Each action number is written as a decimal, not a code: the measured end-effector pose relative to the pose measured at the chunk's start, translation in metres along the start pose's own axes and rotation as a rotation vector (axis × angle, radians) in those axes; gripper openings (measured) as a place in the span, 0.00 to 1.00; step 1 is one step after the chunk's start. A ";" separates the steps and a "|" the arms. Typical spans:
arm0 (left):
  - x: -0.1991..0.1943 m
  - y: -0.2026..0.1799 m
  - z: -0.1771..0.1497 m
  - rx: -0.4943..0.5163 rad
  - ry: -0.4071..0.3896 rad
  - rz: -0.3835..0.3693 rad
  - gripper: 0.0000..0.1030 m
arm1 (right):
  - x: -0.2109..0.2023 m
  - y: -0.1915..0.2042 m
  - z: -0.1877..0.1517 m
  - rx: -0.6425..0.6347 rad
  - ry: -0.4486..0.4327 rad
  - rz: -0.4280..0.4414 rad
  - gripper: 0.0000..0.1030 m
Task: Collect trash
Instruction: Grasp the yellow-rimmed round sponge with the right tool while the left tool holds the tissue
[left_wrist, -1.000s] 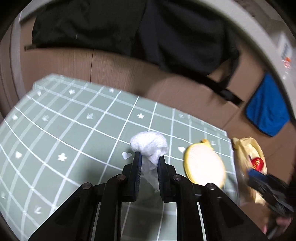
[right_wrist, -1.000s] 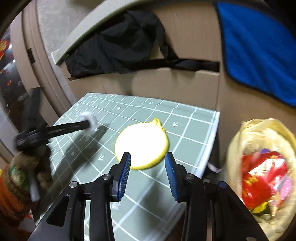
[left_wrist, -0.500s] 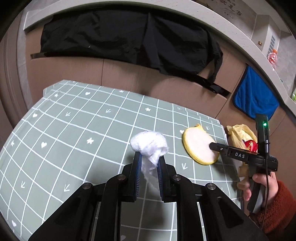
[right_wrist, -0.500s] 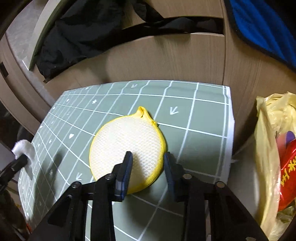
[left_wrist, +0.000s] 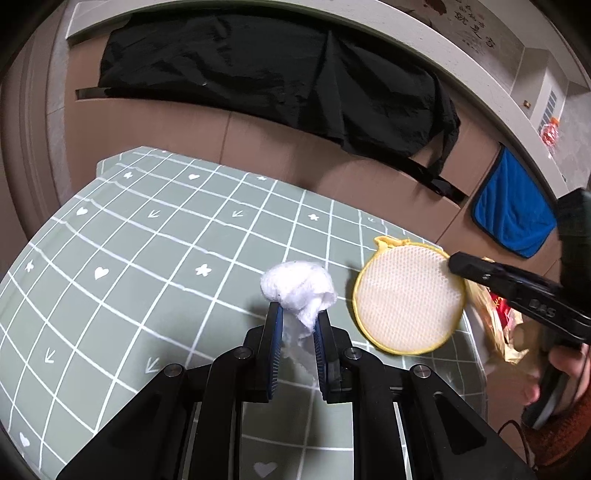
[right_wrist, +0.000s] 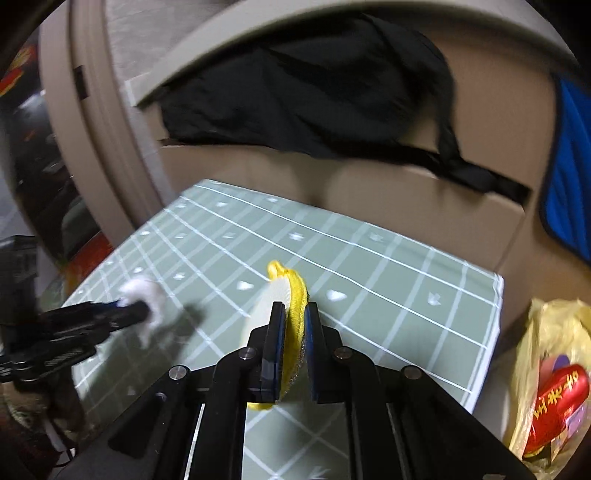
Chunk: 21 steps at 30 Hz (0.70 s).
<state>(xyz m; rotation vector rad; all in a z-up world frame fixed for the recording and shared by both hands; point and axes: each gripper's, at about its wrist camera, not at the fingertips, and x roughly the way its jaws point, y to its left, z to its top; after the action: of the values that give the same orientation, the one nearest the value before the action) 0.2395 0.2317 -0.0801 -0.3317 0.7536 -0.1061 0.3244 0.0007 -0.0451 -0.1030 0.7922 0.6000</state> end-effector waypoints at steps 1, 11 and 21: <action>-0.001 0.003 -0.001 -0.005 0.000 0.003 0.17 | -0.002 0.008 0.001 -0.019 -0.002 0.014 0.09; -0.014 0.035 -0.009 -0.078 0.003 0.041 0.17 | 0.003 0.051 -0.008 -0.134 0.002 0.028 0.14; -0.015 0.019 -0.014 -0.039 0.019 0.036 0.17 | 0.045 0.031 -0.024 -0.029 0.097 0.061 0.19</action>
<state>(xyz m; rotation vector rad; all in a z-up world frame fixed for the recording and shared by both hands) 0.2186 0.2486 -0.0867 -0.3547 0.7815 -0.0603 0.3167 0.0404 -0.0895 -0.1356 0.8828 0.6683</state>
